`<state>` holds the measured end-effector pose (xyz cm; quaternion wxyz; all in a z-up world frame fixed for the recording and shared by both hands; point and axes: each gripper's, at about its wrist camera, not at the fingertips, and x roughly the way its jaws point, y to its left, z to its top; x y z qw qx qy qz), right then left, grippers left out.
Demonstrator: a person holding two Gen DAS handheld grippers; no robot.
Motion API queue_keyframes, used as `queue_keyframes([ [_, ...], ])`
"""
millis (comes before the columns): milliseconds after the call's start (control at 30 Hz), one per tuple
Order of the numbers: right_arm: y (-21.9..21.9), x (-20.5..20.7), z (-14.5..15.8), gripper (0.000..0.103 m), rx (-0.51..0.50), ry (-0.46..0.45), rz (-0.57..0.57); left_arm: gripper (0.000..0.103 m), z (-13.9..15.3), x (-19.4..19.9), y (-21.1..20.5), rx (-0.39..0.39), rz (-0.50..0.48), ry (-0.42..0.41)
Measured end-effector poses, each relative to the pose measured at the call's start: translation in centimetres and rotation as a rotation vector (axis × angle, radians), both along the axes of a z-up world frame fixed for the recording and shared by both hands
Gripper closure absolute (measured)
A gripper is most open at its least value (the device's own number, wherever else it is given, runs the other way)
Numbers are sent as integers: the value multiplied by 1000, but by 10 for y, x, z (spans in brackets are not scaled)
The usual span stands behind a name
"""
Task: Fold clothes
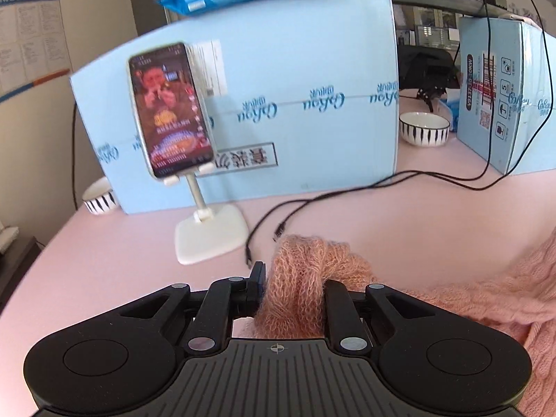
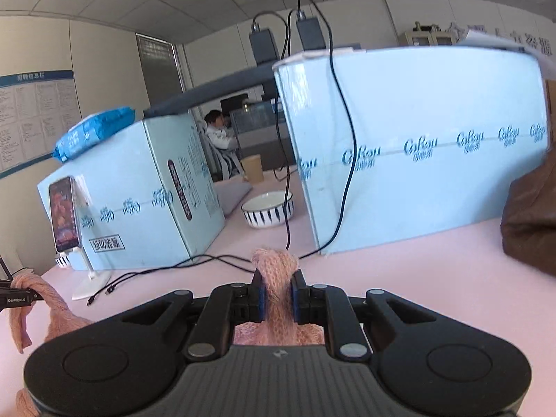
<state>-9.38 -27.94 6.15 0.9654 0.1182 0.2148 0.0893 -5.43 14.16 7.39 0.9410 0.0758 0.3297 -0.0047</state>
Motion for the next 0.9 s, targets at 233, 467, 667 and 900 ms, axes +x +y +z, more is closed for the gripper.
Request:
queue_keyframes([
  [233, 14, 22, -33, 63, -65, 83, -25, 10, -20, 18, 4, 57, 43, 27],
  [467, -8, 21, -25, 50, -14, -21, -154, 9, -4, 30, 49, -37, 217, 6],
  [667, -40, 8, -4, 43, -19, -36, -271, 9, 9, 37, 88, -103, 242, 98],
  [900, -51, -3, -24, 30, 9, 198, 43, 7, 17, 26, 100, -29, 292, 91],
])
